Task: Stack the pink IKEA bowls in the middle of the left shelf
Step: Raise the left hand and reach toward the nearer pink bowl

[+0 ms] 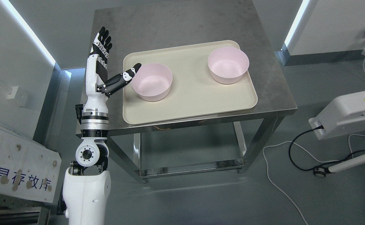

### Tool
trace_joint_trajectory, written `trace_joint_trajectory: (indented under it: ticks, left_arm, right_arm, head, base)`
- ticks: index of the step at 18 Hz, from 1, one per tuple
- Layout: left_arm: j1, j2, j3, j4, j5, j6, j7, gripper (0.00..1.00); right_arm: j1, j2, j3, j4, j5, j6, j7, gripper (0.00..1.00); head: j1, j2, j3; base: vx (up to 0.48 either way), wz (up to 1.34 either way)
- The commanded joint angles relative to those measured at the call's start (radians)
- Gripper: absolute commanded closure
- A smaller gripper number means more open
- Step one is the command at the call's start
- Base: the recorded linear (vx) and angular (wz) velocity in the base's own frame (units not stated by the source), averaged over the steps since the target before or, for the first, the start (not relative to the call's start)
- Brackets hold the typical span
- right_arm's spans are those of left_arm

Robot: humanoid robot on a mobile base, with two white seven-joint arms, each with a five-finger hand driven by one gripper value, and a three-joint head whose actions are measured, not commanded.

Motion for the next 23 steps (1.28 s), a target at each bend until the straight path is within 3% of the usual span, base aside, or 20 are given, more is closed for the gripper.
trace_joint_trajectory:
  ticks: [1, 7, 9, 10, 12, 14, 16, 20, 23]
  left_arm:
    - [0.017, 0.017, 0.031, -0.022, 0.025, 0.003, -0.002, 0.00]
    - [-0.114, 0.017, -0.034, 0.019, 0.023, 0.033, -0.004, 0.01]
    - [-0.160, 0.017, -0.032, 0.040, 0.023, 0.113, -0.113, 0.05]
    - [-0.196, 0.047, -0.031, 0.043, 0.023, 0.185, -0.248, 0.05]
    - [-0.247, 0.121, -0.034, 0.046, -0.009, 0.260, -0.373, 0.08]
    - [-0.298, 0.249, -0.038, 0.095, -0.098, 0.270, -0.445, 0.10]
    - [-0.336, 0.304, -0.058, 0.127, -0.124, 0.274, -0.563, 0.10]
    - [-0.340, 0.287, -0.094, 0.162, -0.150, 0.378, -0.629, 0.13]
    - [-0.340, 0.247, -0.097, 0.234, -0.173, 0.380, -0.628, 0.15]
  right_arm:
    - [0.000, -0.017, 0.000, 0.000, 0.000, -0.001, 0.000, 0.00]
    - [0.000, -0.017, 0.000, 0.000, 0.000, -0.001, 0.000, 0.00]
    - [0.000, -0.017, 0.000, 0.000, -0.002, -0.001, 0.000, 0.00]
    - [0.000, -0.017, 0.000, 0.000, 0.000, -0.001, 0.000, 0.00]
    - [0.000, -0.017, 0.000, 0.000, 0.000, -0.001, 0.000, 0.00]
    - [0.000, -0.017, 0.000, 0.000, 0.000, -0.001, 0.000, 0.00]
    - [0.000, -0.017, 0.000, 0.000, 0.000, -0.001, 0.000, 0.00]
    - [0.000, -0.017, 0.000, 0.000, 0.000, -0.001, 0.000, 0.00]
    - [0.000, -0.017, 0.000, 0.000, 0.000, -0.001, 0.000, 0.00]
  head:
    - [0.0000, 0.000, 0.000]
    - [0.0000, 0.000, 0.000]
    - [0.0000, 0.000, 0.000]
    - [0.0000, 0.000, 0.000]
    - [0.0000, 0.000, 0.000]
    - [0.0000, 0.000, 0.000]
    - [0.0000, 0.000, 0.000]
    - [0.0000, 0.000, 0.000]
    - [0.0000, 0.000, 0.000]
  base:
    - [0.012, 0.00]
    - [0.000, 0.00]
    - [0.000, 0.00]
    - [0.000, 0.00]
    - [0.000, 0.00]
    - [0.000, 0.00]
    - [0.000, 0.00]
    - [0.000, 0.00]
    - [0.000, 0.00]
